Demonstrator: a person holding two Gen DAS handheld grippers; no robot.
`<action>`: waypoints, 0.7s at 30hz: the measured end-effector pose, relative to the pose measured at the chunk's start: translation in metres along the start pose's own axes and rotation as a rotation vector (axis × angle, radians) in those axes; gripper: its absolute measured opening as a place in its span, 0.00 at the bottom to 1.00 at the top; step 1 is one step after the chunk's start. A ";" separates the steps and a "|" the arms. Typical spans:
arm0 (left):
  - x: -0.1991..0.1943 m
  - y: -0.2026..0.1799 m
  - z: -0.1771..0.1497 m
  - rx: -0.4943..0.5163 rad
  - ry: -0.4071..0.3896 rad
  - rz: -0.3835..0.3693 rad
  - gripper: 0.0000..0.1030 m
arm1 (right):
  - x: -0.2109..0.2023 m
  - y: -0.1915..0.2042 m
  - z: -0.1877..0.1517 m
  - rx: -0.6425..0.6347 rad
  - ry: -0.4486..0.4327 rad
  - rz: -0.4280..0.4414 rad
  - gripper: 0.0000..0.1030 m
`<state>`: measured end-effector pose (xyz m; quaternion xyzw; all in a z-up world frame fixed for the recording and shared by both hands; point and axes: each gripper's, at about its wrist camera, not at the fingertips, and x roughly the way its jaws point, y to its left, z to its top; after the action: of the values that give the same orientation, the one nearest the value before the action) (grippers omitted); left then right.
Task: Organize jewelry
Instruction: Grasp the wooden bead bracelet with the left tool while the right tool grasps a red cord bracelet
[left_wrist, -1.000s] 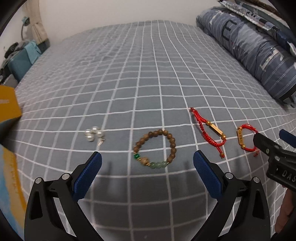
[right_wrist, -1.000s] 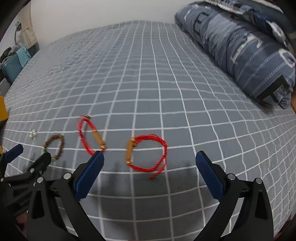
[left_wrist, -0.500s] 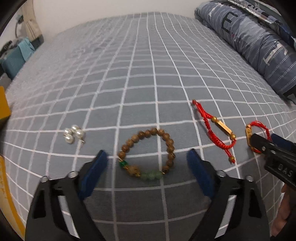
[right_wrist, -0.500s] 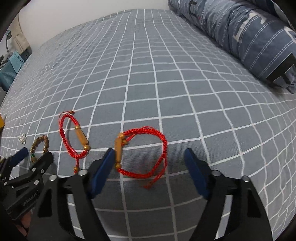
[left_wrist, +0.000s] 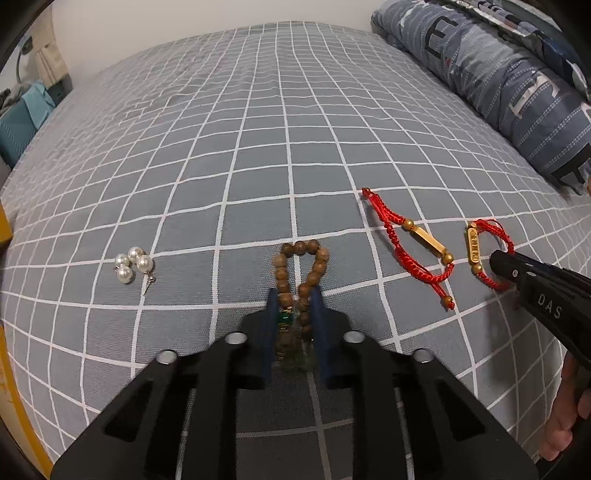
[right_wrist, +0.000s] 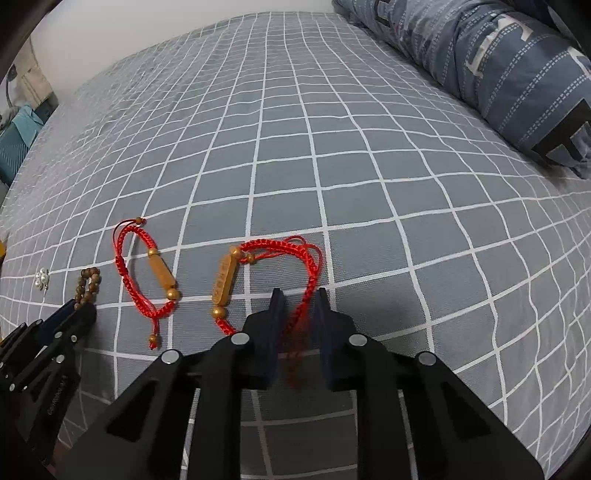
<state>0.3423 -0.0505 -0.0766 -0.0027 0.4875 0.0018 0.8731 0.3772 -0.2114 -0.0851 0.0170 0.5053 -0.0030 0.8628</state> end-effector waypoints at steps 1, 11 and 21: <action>-0.001 0.001 0.000 -0.003 -0.001 -0.001 0.14 | 0.000 -0.001 0.000 0.001 0.000 0.001 0.05; -0.011 0.002 0.001 0.004 -0.023 0.011 0.07 | -0.008 -0.006 -0.001 0.043 -0.012 0.020 0.03; -0.026 0.004 0.003 -0.003 -0.043 -0.009 0.07 | -0.021 -0.004 -0.003 0.031 -0.041 0.010 0.03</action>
<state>0.3310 -0.0463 -0.0531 -0.0061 0.4687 -0.0014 0.8833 0.3639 -0.2160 -0.0685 0.0330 0.4871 -0.0070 0.8727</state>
